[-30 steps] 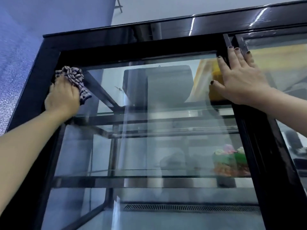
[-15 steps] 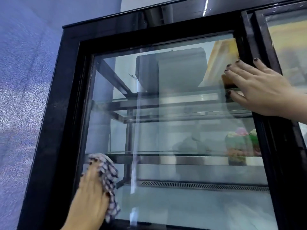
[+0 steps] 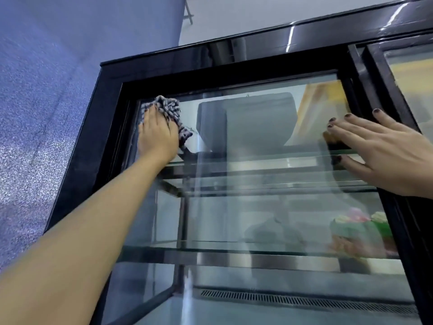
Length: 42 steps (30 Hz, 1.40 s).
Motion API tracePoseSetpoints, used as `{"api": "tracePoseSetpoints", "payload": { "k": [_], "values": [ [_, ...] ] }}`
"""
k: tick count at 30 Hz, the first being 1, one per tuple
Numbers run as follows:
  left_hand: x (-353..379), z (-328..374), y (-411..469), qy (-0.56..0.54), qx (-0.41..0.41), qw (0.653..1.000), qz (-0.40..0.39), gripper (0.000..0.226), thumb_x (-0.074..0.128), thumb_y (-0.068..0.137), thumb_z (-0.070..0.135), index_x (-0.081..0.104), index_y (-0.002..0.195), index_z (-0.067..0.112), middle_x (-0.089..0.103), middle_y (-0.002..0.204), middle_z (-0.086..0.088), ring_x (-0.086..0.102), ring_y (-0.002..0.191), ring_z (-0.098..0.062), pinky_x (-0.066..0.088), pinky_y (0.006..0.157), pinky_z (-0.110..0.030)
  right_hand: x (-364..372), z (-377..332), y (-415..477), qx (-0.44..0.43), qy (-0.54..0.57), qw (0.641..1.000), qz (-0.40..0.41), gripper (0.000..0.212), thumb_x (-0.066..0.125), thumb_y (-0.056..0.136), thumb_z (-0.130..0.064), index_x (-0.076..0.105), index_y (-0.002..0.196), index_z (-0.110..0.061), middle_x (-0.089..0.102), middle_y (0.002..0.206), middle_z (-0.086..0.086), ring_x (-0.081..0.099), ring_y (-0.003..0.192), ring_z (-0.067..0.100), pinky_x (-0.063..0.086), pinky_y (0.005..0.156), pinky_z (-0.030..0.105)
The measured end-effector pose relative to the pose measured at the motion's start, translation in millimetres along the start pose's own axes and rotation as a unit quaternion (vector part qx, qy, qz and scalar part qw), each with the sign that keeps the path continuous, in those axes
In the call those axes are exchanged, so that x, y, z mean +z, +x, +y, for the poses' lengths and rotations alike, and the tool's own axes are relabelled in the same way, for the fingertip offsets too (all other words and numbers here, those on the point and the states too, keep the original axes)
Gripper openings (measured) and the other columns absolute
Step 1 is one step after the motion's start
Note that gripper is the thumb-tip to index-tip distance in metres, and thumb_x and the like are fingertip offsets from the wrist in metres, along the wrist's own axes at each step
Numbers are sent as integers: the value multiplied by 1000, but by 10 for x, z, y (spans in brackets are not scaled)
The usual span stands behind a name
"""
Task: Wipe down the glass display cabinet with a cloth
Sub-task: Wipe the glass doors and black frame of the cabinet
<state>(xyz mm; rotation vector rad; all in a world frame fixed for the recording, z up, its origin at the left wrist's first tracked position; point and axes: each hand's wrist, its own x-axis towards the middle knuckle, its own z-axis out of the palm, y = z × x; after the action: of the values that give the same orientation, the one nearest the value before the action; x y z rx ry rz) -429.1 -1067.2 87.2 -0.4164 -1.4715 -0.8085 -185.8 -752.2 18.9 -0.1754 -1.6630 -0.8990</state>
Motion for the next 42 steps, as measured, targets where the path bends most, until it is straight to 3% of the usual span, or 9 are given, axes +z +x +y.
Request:
{"api": "tracePoseSetpoints", "payload": {
  "k": [5,10,21,26,32,42],
  "values": [
    [106,216,542,4,-60,998,-4,56,21,100,30,11,149,5,7,158,-9,5,145,-23,4,117,-40,11,50,21,12,-2,1000,-27,85,1,90,-62,46,139,-9,45,143,4,37,132,22,12,109,38],
    [194,225,512,0,-25,999,22,57,23,99,32,13,150,7,10,158,-7,6,145,-21,5,117,-38,-13,25,4,22,8,999,-29,79,13,83,-58,35,145,-16,30,151,-4,20,137,11,1,114,33],
    [-42,-429,156,36,-61,997,24,52,24,100,23,21,147,1,18,156,-13,13,143,-25,8,116,-41,-68,-25,-22,29,21,999,-30,79,14,82,-54,37,144,-12,37,149,3,33,138,20,8,115,38],
    [-66,-448,-141,43,-73,996,24,52,26,100,22,23,146,-2,18,155,-16,16,143,-28,12,115,-40,-85,-44,-33,26,19,998,-50,80,13,82,-53,39,143,-8,40,147,7,37,137,24,12,116,44],
    [-63,-213,-278,40,-123,991,22,53,25,100,22,17,147,-2,15,156,-15,10,144,-27,8,116,-42,-123,-33,-75,13,22,998,-55,83,7,79,-53,34,146,-12,33,151,4,31,140,21,4,117,40],
    [243,1075,-357,-2,33,999,6,56,23,99,28,15,149,4,13,157,-9,8,145,-22,3,117,-38,-132,-40,-118,19,52,998,-25,56,37,92,-33,39,143,-9,37,149,5,30,141,23,8,117,40]
  ]
}}
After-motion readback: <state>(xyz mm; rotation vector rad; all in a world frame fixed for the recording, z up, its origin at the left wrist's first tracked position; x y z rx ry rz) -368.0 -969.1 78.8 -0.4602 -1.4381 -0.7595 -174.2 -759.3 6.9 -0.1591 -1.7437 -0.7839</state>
